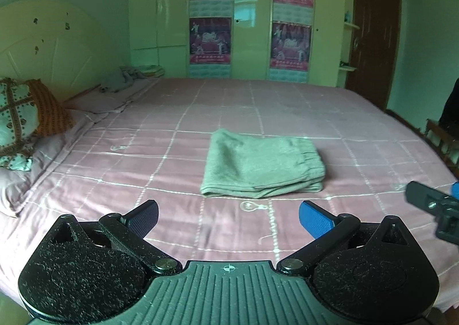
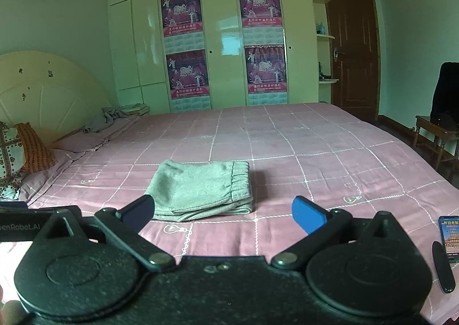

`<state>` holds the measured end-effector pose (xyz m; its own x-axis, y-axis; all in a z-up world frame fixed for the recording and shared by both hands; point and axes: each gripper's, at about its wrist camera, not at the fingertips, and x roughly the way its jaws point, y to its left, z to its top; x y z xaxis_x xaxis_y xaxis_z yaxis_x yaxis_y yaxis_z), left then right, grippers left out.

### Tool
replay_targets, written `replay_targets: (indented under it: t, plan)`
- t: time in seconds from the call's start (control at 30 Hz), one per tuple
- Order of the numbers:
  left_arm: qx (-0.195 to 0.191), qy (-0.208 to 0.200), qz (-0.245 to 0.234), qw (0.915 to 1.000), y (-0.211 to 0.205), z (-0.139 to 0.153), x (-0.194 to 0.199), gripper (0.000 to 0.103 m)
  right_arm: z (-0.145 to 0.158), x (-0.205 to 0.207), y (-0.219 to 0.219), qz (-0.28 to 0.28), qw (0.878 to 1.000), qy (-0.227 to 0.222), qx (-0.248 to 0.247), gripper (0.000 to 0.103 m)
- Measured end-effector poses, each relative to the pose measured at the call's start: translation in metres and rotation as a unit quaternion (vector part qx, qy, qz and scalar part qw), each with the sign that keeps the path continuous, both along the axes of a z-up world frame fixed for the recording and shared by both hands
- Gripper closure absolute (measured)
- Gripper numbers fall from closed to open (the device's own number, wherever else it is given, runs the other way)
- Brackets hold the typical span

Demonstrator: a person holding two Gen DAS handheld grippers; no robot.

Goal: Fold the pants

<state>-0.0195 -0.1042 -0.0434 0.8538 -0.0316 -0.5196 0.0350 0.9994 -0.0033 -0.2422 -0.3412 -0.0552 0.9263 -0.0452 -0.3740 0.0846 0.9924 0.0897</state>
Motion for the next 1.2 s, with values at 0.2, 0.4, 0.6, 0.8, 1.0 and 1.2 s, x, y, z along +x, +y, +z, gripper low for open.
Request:
replay_targets:
  t: [0.2, 0.4, 0.6, 0.8, 1.0, 1.2]
  plan:
    - [0.004, 0.011, 0.004, 0.9999, 0.002, -0.002, 0.007, 0.000, 0.000, 0.002, 0.001, -0.001, 1.000, 0.001, -0.001, 0.001]
    - [0.007, 0.026, 0.006, 0.9996, 0.006, -0.005, 0.015, 0.000, 0.001, 0.006, 0.001, 0.003, 1.000, 0.001, -0.001, 0.001]
    - [0.014, 0.021, 0.006, 0.9997, 0.006, -0.005, 0.018, 0.000, 0.002, 0.008, 0.001, 0.003, 1.000, 0.002, -0.001, 0.001]
    - [0.021, 0.022, 0.005, 0.9995, 0.004, -0.005, 0.022, 0.000, 0.002, 0.014, 0.003, 0.006, 1.000, 0.004, -0.003, 0.001]
    - [0.027, 0.022, 0.001, 0.9994, 0.001, -0.005, 0.024, 0.000, 0.001, 0.017, 0.007, 0.007, 1.000, 0.010, -0.003, 0.001]
    - [0.028, 0.026, -0.004, 0.9993, -0.001, -0.006, 0.025, 0.000, 0.000, 0.017, 0.007, 0.007, 1.000, 0.011, 0.000, 0.001]
